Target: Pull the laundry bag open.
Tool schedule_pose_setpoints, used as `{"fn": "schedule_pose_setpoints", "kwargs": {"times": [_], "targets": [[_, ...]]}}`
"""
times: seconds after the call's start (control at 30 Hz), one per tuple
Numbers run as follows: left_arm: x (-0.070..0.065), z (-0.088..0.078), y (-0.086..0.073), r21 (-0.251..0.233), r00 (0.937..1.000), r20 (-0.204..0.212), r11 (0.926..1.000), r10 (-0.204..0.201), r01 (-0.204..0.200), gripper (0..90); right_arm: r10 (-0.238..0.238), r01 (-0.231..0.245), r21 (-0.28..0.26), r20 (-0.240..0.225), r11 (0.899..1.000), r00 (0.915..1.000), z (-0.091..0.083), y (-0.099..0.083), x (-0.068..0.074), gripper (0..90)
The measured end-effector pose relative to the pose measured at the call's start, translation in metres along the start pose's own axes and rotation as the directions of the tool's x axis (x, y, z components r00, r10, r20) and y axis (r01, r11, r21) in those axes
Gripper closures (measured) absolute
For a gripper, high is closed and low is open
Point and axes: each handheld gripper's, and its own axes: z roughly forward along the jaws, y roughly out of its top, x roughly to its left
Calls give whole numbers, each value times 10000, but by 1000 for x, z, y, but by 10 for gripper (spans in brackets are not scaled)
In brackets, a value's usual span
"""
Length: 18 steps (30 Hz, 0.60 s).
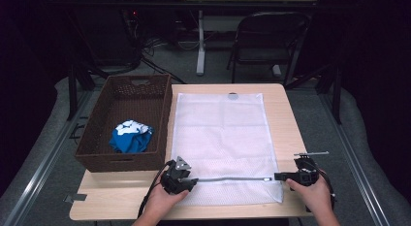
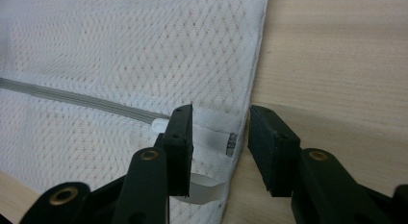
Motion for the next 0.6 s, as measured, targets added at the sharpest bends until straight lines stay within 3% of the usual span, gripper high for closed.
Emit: {"fn": "schedule_pose_setpoints", "kwargs": {"times": [0.6], "targets": [[-1,3,-2,-23,9999,-58,9999,120,-120,555,554,-547,144,-540,9984,9970,3,-1,-5,614]]}}
